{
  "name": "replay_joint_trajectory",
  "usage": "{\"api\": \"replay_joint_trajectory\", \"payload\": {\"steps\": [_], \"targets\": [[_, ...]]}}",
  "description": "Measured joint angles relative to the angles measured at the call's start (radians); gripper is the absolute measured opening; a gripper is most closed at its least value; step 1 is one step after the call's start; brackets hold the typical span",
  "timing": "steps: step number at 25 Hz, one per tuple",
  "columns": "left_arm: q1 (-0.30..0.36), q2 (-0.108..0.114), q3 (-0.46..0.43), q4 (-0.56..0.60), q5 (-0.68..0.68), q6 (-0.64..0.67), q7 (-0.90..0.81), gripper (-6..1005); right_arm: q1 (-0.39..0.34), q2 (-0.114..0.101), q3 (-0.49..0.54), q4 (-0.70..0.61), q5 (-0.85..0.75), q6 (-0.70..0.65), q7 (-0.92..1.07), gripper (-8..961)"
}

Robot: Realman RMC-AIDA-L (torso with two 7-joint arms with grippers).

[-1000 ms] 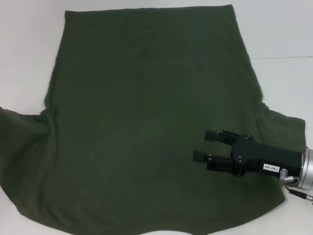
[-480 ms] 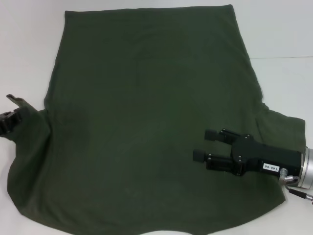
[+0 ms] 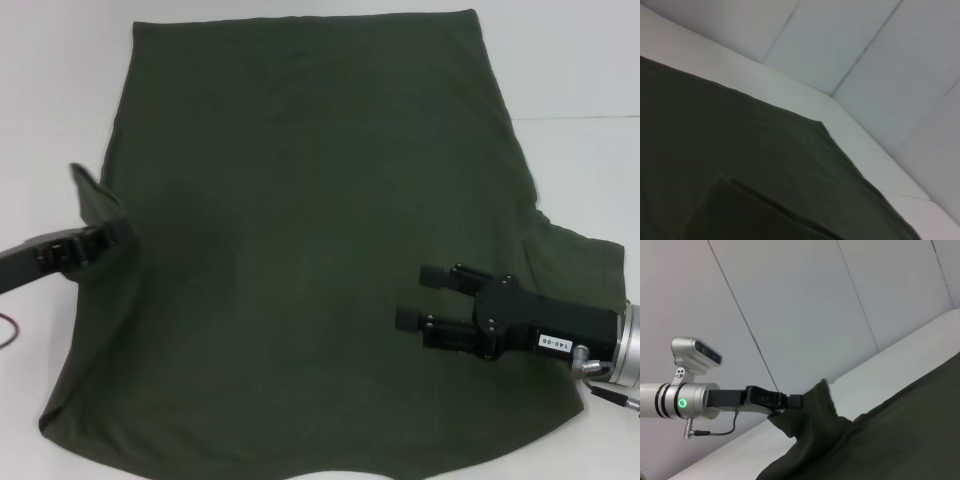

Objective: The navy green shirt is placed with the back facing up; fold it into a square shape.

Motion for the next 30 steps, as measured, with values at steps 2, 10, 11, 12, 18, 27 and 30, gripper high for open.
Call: {"api": "replay_joint_trajectory", "payload": {"steps": [2, 10, 11, 12, 18, 27, 30], "targets": [[-0.01, -0.008, 0.013, -0.014, -0.005, 0.001, -0.016, 47, 0.001, 0.0, 0.0, 0.0, 0.0, 0.0, 0.0, 915], [-0.053, -0.044, 0.01, -0.109, -0.033, -0.027, -0.026, 143, 0.006, 0.0, 0.0, 0.0, 0.0, 0.0, 0.003, 915], [-0.053, -0.049, 0.011, -0.112, -0.041, -0.032, -0.022, 155, 0.007, 0.0, 0.0, 0.0, 0.0, 0.0, 0.004, 915], [-0.053, -0.053, 0.013, -0.119, -0.048, -0.035, -0.016, 167, 0.008, 0.0, -0.001, 0.0, 0.0, 0.0, 0.004, 915], [-0.043, -0.052, 0.014, -0.135, -0.076, -0.001, 0.026, 411, 0.009, -0.001, 0.0, -0.007, 0.002, -0.002, 0.023, 915], [-0.042, -0.056, 0.053, -0.241, -0.101, 0.208, 0.458, 708, 0.003, -0.057, 0.015, -0.041, -0.003, 0.03, 0.378, 915], [-0.044, -0.06, 0.128, -0.275, -0.094, 0.216, 0.575, 765, -0.013, -0.075, 0.015, -0.074, -0.006, 0.067, 0.544, 915]]}}
